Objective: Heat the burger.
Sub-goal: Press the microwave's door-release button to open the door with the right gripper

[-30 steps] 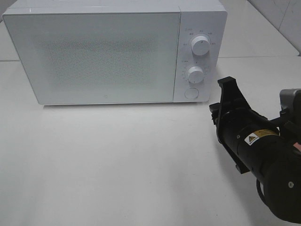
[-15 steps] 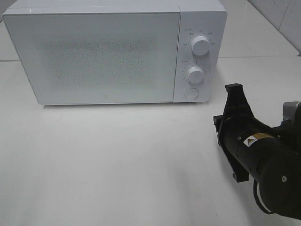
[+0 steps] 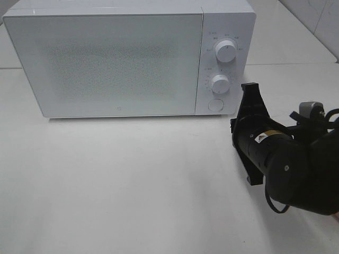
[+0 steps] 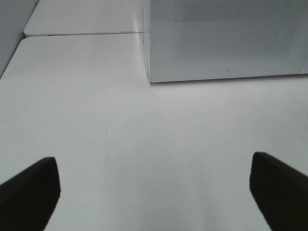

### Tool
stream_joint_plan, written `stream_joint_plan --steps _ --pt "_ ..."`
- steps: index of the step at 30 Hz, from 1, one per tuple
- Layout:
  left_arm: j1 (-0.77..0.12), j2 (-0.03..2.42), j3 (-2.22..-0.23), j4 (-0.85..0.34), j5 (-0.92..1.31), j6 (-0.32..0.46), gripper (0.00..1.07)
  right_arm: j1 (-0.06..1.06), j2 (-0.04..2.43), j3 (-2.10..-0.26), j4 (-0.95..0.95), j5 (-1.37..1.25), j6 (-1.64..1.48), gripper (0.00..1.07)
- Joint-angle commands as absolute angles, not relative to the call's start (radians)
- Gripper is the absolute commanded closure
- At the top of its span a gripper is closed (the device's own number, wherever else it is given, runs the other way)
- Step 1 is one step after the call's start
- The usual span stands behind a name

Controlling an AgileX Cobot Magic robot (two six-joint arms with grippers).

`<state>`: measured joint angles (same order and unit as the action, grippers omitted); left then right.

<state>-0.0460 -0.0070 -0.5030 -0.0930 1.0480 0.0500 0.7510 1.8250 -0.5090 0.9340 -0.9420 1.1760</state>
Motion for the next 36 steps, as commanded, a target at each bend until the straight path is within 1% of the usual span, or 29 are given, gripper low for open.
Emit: stream_joint_plan --steps 1,6,13,17,36 --pt "-0.044 -0.029 -0.501 -0.102 1.038 0.046 0.07 0.745 1.857 -0.553 0.908 -0.934 1.183 1.07" --pt "-0.044 -0.029 -0.501 -0.102 1.038 0.046 0.07 0.738 1.913 -0.606 0.909 -0.927 1.184 1.07" --pt "-0.044 -0.029 -0.501 -0.102 1.038 0.046 0.07 0.683 1.948 -0.673 0.902 -0.89 1.183 1.07" --pt "-0.044 -0.029 -0.501 -0.102 1.038 0.046 0.07 0.645 1.984 -0.717 0.868 -0.87 1.211 1.07" --pt "-0.044 -0.029 -0.501 -0.102 1.038 0.046 0.07 0.627 2.09 -0.825 0.865 -0.899 1.27 1.07"
